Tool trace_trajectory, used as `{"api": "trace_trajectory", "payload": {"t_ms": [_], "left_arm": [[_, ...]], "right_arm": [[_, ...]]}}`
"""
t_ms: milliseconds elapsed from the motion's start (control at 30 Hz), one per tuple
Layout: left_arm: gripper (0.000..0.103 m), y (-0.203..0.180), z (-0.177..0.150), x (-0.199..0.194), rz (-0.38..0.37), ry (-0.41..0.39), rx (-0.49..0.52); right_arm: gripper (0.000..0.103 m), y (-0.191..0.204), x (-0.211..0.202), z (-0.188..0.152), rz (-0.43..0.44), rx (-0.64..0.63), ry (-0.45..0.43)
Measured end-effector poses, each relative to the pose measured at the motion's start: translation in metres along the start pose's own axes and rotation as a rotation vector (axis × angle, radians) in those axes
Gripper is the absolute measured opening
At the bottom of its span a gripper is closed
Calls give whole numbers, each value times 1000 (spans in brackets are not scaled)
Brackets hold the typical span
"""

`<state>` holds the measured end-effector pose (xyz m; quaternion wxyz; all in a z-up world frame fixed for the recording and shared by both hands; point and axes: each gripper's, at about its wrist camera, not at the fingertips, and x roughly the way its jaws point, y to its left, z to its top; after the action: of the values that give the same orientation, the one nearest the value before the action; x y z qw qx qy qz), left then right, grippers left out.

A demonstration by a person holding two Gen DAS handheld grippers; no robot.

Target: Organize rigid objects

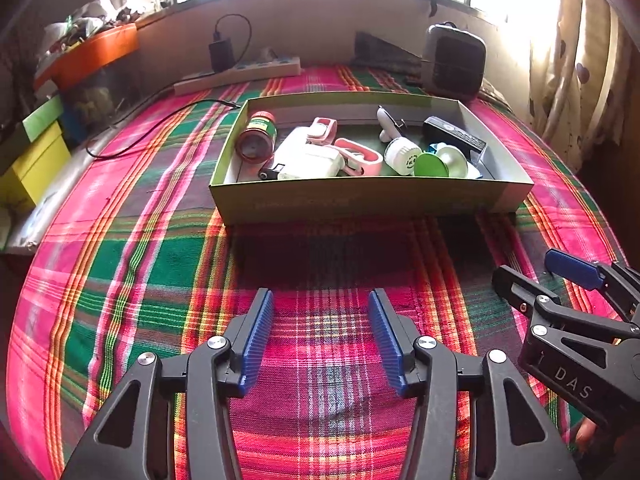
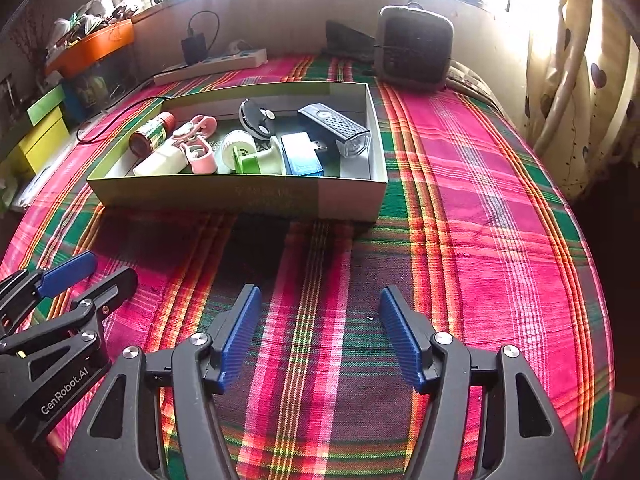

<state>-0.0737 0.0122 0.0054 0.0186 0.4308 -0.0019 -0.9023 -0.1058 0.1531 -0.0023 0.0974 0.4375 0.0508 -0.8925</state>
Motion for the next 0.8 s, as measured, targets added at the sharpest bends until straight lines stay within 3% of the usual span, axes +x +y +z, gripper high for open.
{"api": "trace_trajectory", "payload": {"t_ms": [800], "left_arm": [[49, 2, 0, 0, -5, 0, -4]], "right_arm": [[66, -1, 0, 0, 2, 3, 1]]}}
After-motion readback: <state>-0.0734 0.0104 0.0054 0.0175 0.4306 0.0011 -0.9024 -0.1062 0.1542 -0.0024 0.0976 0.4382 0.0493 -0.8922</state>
